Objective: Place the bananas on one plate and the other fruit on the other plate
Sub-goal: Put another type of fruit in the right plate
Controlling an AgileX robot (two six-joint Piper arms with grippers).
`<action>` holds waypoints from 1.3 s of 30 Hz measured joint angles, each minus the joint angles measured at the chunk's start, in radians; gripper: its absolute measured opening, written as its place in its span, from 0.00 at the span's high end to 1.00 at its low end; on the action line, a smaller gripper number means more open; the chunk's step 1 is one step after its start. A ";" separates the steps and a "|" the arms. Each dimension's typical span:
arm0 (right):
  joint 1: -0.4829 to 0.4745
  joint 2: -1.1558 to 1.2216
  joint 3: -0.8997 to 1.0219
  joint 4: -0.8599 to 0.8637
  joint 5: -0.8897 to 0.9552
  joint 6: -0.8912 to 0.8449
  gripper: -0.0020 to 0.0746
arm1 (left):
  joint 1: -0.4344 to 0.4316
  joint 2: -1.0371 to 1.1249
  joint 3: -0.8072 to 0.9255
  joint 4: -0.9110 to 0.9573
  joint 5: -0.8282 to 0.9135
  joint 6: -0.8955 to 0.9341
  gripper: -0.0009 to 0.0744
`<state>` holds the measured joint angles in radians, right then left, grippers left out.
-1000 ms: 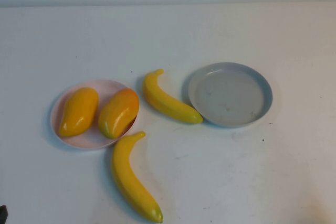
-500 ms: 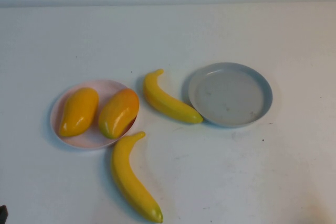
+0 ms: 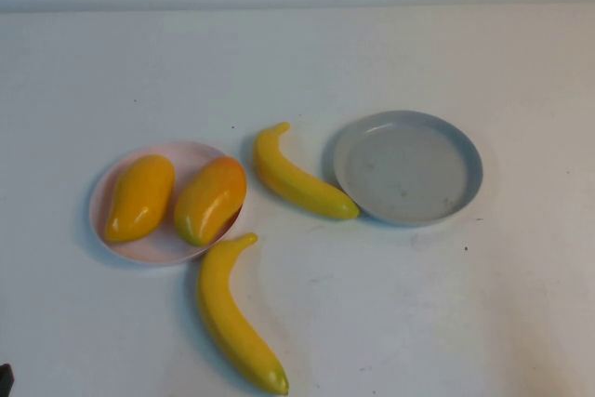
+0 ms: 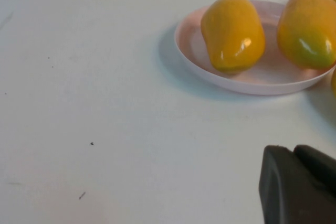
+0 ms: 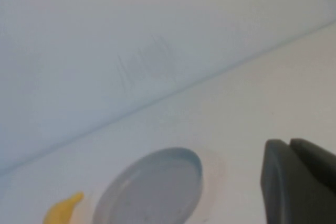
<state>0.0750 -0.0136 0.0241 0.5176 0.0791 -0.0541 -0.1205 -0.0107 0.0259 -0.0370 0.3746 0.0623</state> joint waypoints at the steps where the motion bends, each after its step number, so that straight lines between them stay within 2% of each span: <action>1: 0.000 0.000 0.000 0.032 -0.022 0.000 0.99 | 0.000 0.000 0.000 0.000 0.000 0.000 0.99; 6: 0.000 0.000 0.000 0.128 -0.042 0.002 0.99 | 0.000 0.000 0.000 0.000 0.000 0.000 0.99; 12: 0.000 0.069 -0.119 0.181 0.212 0.003 0.99 | 0.000 0.000 0.000 0.002 0.000 0.000 0.99; 22: 0.000 0.602 -0.480 0.164 0.561 -0.117 0.99 | 0.000 0.000 0.000 0.002 0.000 0.000 0.99; 30: 0.002 1.027 -0.778 0.146 0.694 -0.301 0.99 | 0.000 0.000 0.000 0.002 0.000 0.000 0.99; 35: 0.076 1.214 -0.950 0.090 0.686 -0.328 0.99 | 0.000 0.000 0.000 0.002 0.000 0.000 0.99; 39: 0.179 1.376 -1.092 0.055 0.684 -0.330 0.99 | 0.000 0.000 0.000 0.002 0.000 0.000 0.99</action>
<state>0.2543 1.3624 -1.0679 0.5730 0.7630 -0.3842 -0.1205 -0.0107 0.0259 -0.0354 0.3746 0.0623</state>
